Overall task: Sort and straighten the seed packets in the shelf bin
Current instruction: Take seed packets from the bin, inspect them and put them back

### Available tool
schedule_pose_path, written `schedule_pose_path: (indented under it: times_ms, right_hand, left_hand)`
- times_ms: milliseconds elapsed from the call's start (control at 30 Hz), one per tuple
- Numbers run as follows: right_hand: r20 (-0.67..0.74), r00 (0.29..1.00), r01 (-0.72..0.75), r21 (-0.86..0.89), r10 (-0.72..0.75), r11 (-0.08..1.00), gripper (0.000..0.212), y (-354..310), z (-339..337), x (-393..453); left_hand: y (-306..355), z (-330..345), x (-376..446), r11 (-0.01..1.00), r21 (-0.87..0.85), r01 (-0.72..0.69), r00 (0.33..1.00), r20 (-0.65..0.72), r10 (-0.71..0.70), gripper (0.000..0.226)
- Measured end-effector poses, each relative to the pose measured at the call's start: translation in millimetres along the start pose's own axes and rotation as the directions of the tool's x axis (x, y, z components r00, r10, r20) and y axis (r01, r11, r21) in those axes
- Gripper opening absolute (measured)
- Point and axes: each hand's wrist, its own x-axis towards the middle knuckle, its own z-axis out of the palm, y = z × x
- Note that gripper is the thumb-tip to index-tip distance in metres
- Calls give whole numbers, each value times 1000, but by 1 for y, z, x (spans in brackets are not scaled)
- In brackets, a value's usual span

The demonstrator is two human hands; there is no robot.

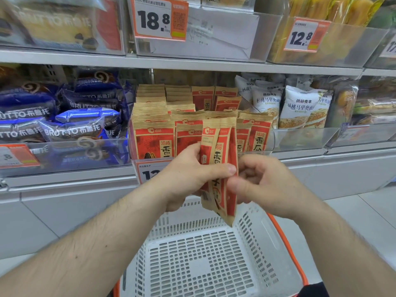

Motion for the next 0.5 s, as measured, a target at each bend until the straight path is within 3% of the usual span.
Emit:
schedule_pose_path:
  times_ms: [100, 200, 367, 500]
  right_hand:
    - [-151, 986, 86, 101, -70, 991, 24, -1, 0, 2]
    - [-215, 974, 105, 132, -75, 986, 26, -2, 5, 2]
    - [-163, 986, 56, 194, -24, 979, 34, -1, 17, 5]
    - [-87, 996, 51, 364, -21, 930, 27, -5, 19, 4]
  left_hand:
    - [-4, 0, 0, 999, 31, 6, 996, 89, -9, 59]
    - [-6, 4, 0, 1000, 12, 10, 990, 141, -12, 57]
    - [-6, 5, 4, 997, -81, -17, 999, 39, 21, 59]
    - [-5, 3, 1, 975, -223, 11, 974, 222, 39, 38]
